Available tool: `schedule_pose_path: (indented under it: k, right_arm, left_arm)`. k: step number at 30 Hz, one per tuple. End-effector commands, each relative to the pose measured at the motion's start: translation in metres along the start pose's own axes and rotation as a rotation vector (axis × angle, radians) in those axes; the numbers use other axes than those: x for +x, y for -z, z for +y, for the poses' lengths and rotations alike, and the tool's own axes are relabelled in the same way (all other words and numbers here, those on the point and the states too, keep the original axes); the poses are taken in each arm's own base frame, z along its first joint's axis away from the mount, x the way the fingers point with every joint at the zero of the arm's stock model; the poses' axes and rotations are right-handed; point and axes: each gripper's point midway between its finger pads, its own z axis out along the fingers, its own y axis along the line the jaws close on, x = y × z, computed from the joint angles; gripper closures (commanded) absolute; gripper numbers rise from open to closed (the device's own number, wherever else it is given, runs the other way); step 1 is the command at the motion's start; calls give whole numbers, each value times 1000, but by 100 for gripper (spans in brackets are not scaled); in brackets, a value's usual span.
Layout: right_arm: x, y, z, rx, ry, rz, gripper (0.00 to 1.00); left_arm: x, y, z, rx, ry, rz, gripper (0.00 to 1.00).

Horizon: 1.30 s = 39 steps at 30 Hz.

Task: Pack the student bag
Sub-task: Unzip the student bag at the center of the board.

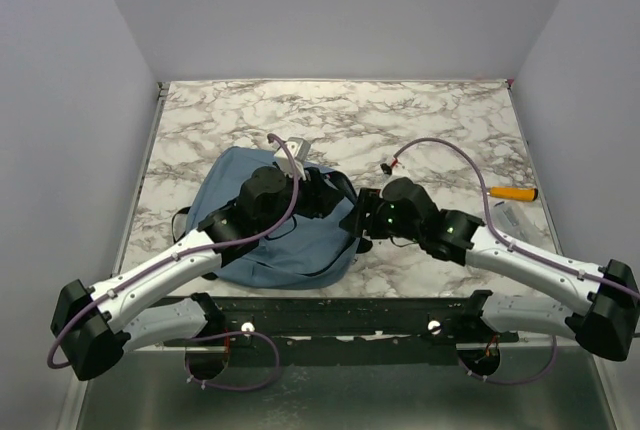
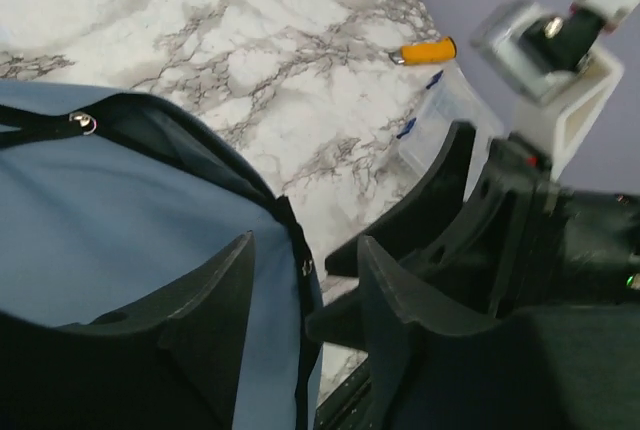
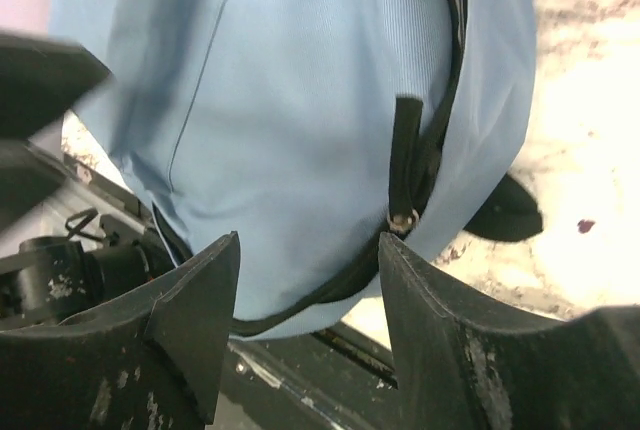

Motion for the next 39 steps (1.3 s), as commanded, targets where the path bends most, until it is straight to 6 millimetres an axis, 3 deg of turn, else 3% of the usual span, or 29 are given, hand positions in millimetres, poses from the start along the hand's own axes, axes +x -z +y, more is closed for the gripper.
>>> schedule_pose_path:
  k: [1,8,12,19,24,26,30,35,39]
  right_arm:
    - [-22,-3,-28,151,127,-38,39]
    - [-50,-21,-32,213,152,-49,48]
    - [-52,-30,-34,242,185,-32,50]
    - [-51,-37,-37,252,207,-25,61]
    - [-48,-40,-36,241,207,-18,65]
    - [-49,-39,-35,237,209,-19,73]
    - [-48,-34,-30,212,209,-10,99]
    - [-38,-17,-16,117,227,32,99]
    - [-17,-3,-4,0,192,99,99]
  left_arm:
    - [26,21,2,42,31,86,49]
    - [48,30,9,47,75,132,36]
    - [57,27,17,23,80,153,32]
    - [65,13,28,-26,124,193,33]
    - [61,2,36,-50,155,199,34]
    - [59,-2,40,-66,169,199,35]
    - [58,-17,55,-126,223,204,37]
    - [58,-45,65,-141,232,230,41]
    - [59,-68,75,-141,216,223,40]
